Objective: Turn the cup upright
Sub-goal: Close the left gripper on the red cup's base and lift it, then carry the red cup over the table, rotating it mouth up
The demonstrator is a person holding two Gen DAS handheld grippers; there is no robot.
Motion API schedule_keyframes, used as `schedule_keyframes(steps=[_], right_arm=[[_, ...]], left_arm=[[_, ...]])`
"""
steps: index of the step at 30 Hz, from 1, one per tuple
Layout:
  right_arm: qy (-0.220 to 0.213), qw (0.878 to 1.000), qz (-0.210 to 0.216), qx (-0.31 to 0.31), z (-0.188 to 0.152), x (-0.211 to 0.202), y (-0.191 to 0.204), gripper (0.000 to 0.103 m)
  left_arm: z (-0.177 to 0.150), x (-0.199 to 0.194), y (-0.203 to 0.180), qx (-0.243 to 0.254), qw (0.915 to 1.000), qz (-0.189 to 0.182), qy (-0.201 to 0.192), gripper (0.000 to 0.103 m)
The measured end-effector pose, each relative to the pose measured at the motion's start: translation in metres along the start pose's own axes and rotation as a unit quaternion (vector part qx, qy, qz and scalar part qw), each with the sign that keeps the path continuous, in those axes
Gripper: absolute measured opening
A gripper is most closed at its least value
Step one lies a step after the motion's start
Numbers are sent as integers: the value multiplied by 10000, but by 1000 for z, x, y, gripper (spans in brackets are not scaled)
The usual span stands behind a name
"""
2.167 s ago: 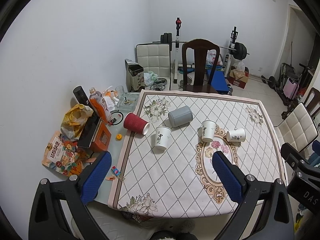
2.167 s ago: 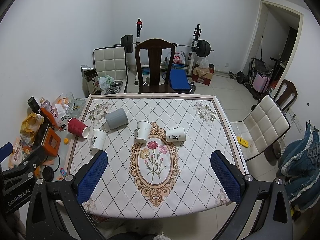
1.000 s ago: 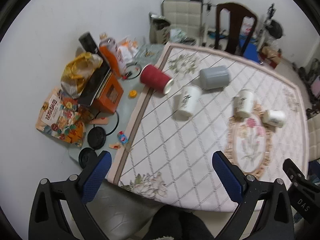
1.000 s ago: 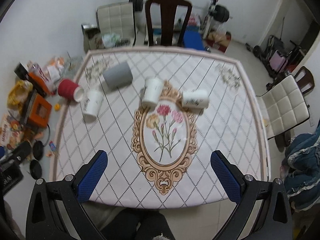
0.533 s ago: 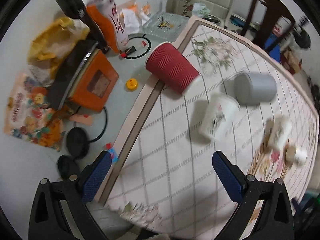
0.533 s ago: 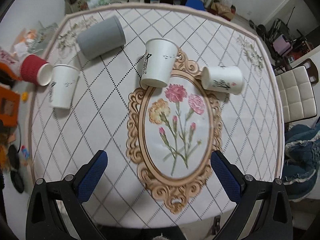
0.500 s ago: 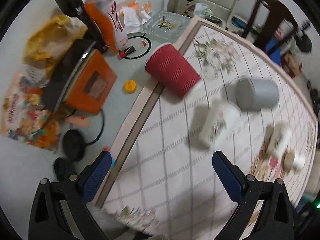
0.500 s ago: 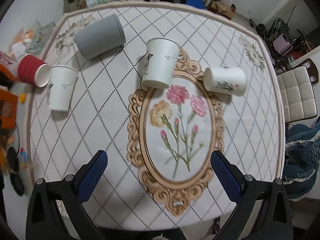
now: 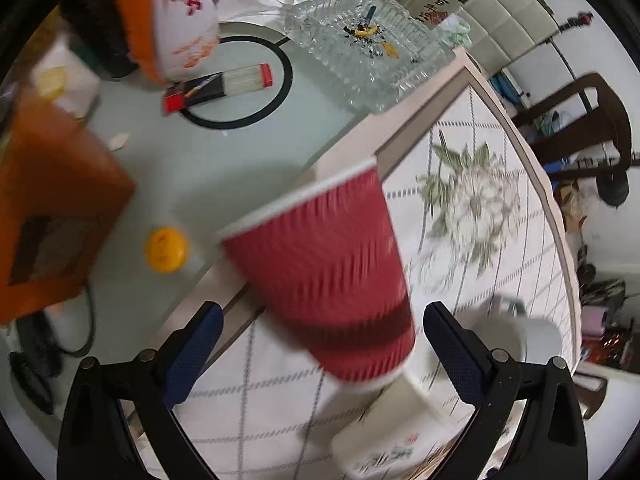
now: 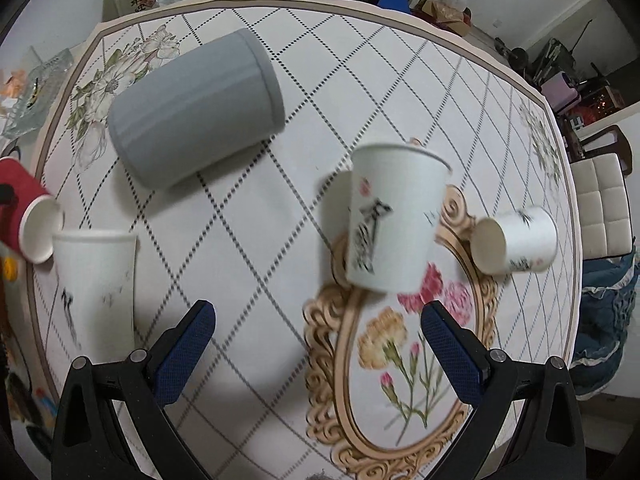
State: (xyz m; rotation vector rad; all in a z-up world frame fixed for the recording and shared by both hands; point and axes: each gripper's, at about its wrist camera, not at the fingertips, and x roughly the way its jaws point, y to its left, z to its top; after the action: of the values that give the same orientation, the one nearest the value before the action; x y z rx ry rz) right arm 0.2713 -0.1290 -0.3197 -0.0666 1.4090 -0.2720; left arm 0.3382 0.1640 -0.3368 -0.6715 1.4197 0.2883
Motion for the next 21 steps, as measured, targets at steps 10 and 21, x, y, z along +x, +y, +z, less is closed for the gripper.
schedule_keyframes(steps=[10,21], right_arm=[[56,9999,-105,23,14,10,4,103],[-231,9996,-5,176,5,-27,-28,103]], left_arm=[[27,15,-14,590,9974,297,-280,78],[-9,-62,-46,1954,9694,939,-1152,78]])
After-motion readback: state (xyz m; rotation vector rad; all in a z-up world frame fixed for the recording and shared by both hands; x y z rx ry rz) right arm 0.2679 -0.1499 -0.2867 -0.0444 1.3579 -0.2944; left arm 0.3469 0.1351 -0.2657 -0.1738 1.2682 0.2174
